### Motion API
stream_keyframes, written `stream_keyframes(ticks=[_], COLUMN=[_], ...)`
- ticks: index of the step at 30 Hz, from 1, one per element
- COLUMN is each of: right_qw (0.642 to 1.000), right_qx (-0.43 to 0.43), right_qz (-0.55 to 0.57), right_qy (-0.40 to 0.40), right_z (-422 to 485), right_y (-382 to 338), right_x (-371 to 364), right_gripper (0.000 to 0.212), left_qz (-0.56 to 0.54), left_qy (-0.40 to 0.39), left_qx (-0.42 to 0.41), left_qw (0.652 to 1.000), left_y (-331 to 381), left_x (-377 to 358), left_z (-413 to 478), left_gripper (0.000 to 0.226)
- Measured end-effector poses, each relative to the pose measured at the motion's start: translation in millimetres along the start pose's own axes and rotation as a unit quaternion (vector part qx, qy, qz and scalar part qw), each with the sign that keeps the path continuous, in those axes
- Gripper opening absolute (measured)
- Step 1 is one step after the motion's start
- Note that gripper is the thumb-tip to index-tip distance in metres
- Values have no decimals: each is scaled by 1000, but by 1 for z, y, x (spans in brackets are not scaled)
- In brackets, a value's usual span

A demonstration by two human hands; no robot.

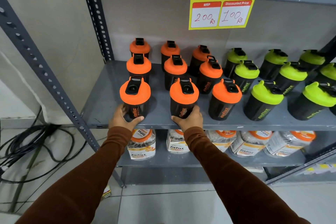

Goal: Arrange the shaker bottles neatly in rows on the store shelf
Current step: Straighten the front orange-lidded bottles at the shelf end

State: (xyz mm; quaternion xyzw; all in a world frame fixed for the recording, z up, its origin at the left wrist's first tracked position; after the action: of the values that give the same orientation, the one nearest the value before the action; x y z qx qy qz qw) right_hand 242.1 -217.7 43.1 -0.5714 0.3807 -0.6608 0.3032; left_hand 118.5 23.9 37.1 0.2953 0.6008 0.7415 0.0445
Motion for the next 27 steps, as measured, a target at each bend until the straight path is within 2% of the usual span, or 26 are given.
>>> stream_keyframes(ticks=[5,10,17,27], right_qw=[1000,1000,999,999], right_qx=[6,3,13,18], right_qz=[-6,-11,-30,-24], right_qy=[-14,-20,-22,-20], right_z=[0,0,1,-1], right_y=[0,2,2,1], right_x=[-1,-2,2,5], right_gripper=[75,76,66,67], left_qz=[21,37,29,32], left_qy=[-27,-20,-12,-10], left_qx=[-26,-26,-28,-23], left_qw=[999,999,999,999], left_y=[4,3,5,2], left_x=[-6,-8,-7,-7], left_z=[0,2,1,-1], left_gripper=[81,86,75,77])
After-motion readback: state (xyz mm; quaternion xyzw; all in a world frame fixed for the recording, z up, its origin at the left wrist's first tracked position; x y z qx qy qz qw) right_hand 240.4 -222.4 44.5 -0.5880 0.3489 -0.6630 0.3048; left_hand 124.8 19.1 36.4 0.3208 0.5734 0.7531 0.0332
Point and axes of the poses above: each hand's wrist, its own z-axis towards the middle knuckle, its own x-axis out of the back of the hand, y = z × x, the point moved 10 cm from there along z, towards the middle knuckle, and after that the axes turned 15 degrees about y, right-handed, at the moved point
